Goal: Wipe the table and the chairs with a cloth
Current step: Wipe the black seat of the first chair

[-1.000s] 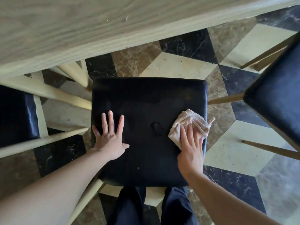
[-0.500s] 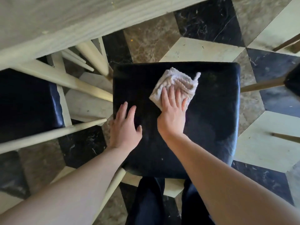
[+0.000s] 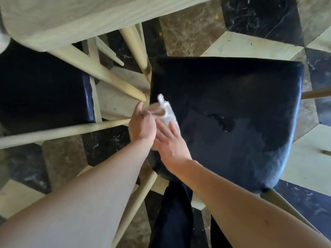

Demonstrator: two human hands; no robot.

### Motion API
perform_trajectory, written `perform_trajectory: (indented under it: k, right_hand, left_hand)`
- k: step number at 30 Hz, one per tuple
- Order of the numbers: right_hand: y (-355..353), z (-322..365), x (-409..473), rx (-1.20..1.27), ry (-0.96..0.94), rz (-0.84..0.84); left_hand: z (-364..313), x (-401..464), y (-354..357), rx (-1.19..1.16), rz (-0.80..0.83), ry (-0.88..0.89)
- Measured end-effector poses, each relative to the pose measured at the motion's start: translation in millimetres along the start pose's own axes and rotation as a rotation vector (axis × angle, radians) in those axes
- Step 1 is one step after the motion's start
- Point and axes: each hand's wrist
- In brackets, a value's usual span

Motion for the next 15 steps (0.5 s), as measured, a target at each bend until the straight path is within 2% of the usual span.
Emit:
perform_trajectory:
  k: [5, 8, 10, 12, 13, 15]
  right_hand:
    - [26.2, -21.0, -82.9, -0.398, -0.406, 0.235]
    - [12.9, -50.1, -91.8, -0.480, -0.611, 0.337]
    - [-6.7, -71.7, -79.3, -0.514, -0.718, 0.325]
    - [-39.8, -100.2, -56.7, -0.525, -0.735, 0.270]
    - [-60.4, -115.4, -42.8, -0.515, -0.689, 0.187]
    - [-102.4, -152.0, -17.6, -0.500, -0.463, -0.050]
  left_hand:
    - [5.2, -2.4, -5.2, 0.190, 0.211, 0.198]
    - [-10.5, 1.6, -0.7, 0.151, 0.199, 0.180]
    - [-20.8, 7.4, 1.9, 0.096, 0.146, 0.104]
    - [-22.4, 14.4, 3.6, 0.065, 0.165, 0.076]
    - [-20.4, 16.7, 3.3, 0.071, 0.194, 0.080]
    - [-15.2, 18.8, 3.6, 0.099, 0.243, 0.099]
Point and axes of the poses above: each hand's wrist, its own x-axis towards the middle knuckle, its own y-axis out of the palm, z = x × y, and after that the axes turned 3 degrees about z, right-handed
